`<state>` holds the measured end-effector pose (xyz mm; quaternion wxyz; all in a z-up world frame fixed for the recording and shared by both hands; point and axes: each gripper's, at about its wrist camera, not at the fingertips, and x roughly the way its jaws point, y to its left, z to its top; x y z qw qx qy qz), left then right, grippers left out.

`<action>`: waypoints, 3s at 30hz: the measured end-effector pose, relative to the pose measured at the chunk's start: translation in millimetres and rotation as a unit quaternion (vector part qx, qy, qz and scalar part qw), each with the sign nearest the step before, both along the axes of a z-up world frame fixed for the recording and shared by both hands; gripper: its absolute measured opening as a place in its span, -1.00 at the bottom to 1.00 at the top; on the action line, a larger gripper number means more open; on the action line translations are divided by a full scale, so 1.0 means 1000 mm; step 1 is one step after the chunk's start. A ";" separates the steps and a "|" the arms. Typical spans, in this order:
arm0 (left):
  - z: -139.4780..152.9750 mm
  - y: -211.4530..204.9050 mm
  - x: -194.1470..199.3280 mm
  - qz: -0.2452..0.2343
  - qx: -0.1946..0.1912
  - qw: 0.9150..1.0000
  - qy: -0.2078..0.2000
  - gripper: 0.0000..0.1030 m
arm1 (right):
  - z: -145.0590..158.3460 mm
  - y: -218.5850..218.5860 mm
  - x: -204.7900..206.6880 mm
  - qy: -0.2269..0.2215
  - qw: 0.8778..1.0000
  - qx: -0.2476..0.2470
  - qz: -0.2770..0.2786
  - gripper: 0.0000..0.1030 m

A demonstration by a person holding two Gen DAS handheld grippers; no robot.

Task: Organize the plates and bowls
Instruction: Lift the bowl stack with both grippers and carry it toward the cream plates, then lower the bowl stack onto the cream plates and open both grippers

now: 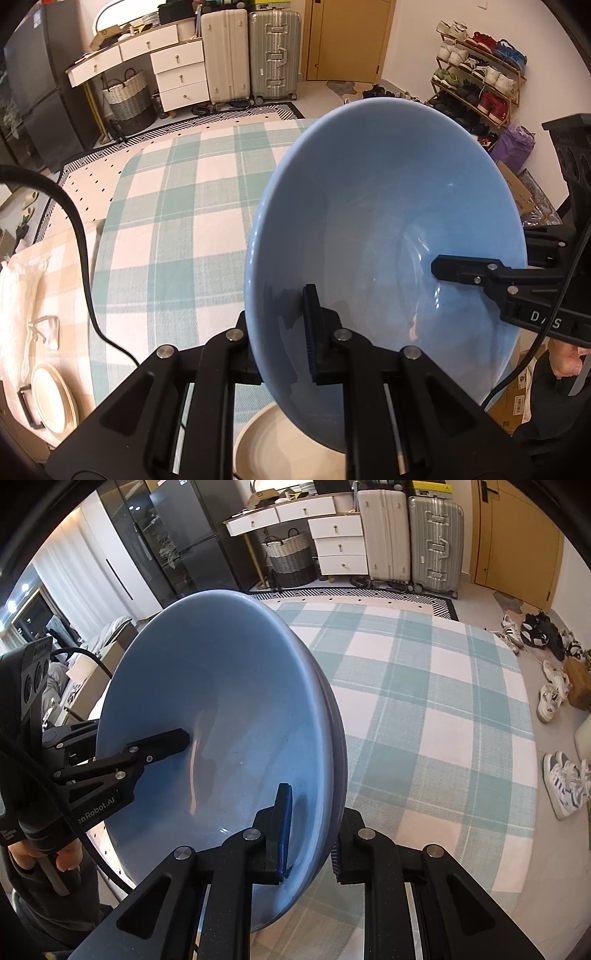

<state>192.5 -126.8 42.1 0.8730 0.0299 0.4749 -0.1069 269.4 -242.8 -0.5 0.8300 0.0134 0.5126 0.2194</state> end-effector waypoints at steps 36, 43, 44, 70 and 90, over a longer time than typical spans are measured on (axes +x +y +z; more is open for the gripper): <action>-0.031 0.074 -0.192 0.039 -0.011 0.999 -0.006 -0.77 | -0.022 0.077 -0.119 0.003 0.998 -0.036 0.055 -0.66; -0.040 0.075 -0.219 0.042 -0.018 0.999 0.000 -0.77 | -0.025 0.081 -0.140 0.005 0.997 -0.050 0.064 -0.66; -0.042 0.075 -0.221 0.043 -0.018 0.999 0.002 -0.77 | -0.026 0.082 -0.142 0.006 0.996 -0.053 0.065 -0.66; -0.096 0.069 -0.204 0.030 -0.020 0.998 0.050 -0.75 | -0.064 0.082 -0.152 0.046 0.995 -0.066 0.058 -0.63; -0.112 0.078 -0.172 0.043 -0.026 0.997 0.064 -0.47 | -0.060 0.092 -0.141 0.022 0.996 -0.065 0.049 -0.43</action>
